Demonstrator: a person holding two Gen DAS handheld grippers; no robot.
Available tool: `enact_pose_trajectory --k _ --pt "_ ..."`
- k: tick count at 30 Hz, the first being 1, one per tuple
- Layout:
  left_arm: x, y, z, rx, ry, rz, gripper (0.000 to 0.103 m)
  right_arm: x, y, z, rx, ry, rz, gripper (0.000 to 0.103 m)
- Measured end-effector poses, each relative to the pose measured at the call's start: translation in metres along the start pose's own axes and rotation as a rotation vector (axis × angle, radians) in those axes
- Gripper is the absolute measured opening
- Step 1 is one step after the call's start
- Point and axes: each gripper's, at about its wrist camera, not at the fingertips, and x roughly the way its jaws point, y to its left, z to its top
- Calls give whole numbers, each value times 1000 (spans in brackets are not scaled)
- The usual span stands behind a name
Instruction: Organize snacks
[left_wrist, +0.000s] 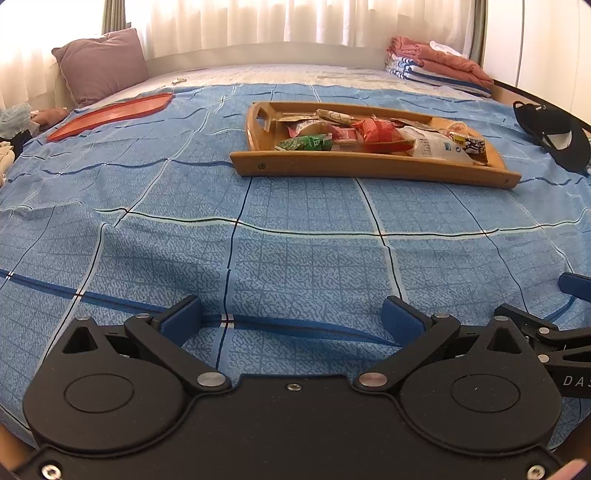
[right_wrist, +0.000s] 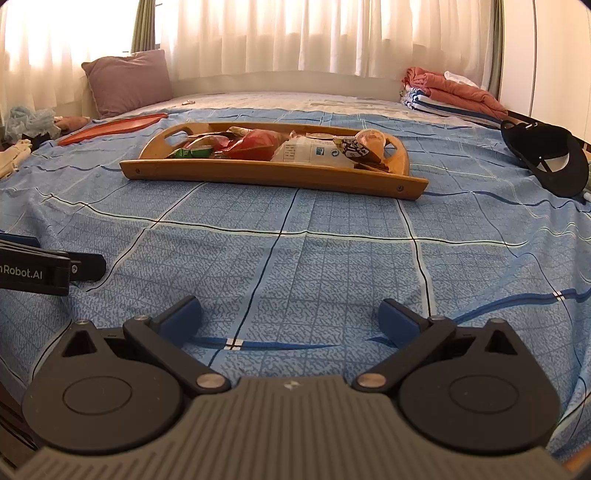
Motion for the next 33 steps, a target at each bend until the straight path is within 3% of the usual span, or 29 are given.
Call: enact_pose_trajectory --k 33 --pt "3 -4 0 26 3 11 103 4 4 3 -26 27 -2 103"
